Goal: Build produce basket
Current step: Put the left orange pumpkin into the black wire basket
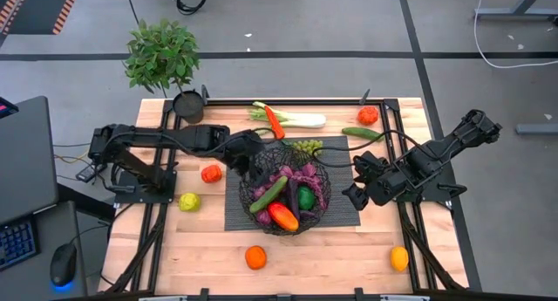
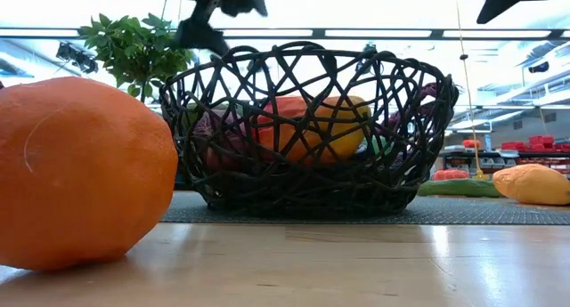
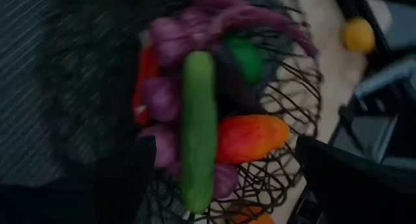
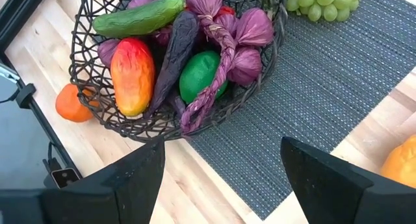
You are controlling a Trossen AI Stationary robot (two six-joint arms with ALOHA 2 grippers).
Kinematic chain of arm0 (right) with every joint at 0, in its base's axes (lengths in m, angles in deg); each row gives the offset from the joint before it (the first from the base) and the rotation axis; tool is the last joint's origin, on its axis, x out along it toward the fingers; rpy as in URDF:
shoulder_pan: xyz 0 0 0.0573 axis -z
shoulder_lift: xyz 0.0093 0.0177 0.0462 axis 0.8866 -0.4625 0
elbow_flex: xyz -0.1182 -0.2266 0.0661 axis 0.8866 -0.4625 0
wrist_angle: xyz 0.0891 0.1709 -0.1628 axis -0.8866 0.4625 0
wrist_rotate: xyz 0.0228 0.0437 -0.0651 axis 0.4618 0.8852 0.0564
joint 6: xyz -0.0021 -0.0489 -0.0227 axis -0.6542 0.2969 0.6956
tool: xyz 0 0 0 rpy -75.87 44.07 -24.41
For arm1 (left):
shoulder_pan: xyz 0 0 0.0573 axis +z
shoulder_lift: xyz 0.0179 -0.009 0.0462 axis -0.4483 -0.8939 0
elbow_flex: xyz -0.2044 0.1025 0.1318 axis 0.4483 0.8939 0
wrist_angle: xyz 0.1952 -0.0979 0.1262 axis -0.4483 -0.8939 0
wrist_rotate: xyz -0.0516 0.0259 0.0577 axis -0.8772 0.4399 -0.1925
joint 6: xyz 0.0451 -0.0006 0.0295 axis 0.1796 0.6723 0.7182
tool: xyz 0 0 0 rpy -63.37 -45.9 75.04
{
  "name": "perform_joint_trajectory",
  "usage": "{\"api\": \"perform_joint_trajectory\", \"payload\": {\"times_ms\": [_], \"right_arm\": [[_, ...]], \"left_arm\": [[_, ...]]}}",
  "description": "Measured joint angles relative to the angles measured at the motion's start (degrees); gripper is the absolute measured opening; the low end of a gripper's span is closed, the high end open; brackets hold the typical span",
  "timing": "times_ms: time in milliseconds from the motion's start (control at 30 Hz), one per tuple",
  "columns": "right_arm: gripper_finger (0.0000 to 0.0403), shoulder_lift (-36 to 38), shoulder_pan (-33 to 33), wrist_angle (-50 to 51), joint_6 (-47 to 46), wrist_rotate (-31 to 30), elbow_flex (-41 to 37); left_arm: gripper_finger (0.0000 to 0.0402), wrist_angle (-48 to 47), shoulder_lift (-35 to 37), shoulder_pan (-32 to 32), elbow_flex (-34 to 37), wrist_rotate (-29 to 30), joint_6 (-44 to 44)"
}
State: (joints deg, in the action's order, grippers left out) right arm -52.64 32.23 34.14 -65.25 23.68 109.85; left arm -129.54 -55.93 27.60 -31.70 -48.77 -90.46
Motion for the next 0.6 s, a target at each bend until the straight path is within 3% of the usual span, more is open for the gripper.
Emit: {"api": "perform_joint_trajectory", "payload": {"times_ms": [200,333,500,600], "right_arm": [[0.0308,0.0,0.0,0.0,0.1,0.4,0.0],[0.0308,0.0,0.3,0.0,0.4,-1.1,0.0],[0.0308,0.0,1.6,0.0,1.6,-1.0,0.0],[0.0308,0.0,2.7,0.1,3.0,-0.7,0.0]], "left_arm": [[0.0378,-0.9,0.0,2.1,0.0,-4.4,-4.3],[0.0378,1.1,0.0,2.6,0.0,-7.1,-2.1],[0.0378,-2.6,1.5,5.3,-1.6,-6.6,-2.4],[0.0378,-10.2,2.1,7.0,-4.3,-2.5,-0.4]]}}
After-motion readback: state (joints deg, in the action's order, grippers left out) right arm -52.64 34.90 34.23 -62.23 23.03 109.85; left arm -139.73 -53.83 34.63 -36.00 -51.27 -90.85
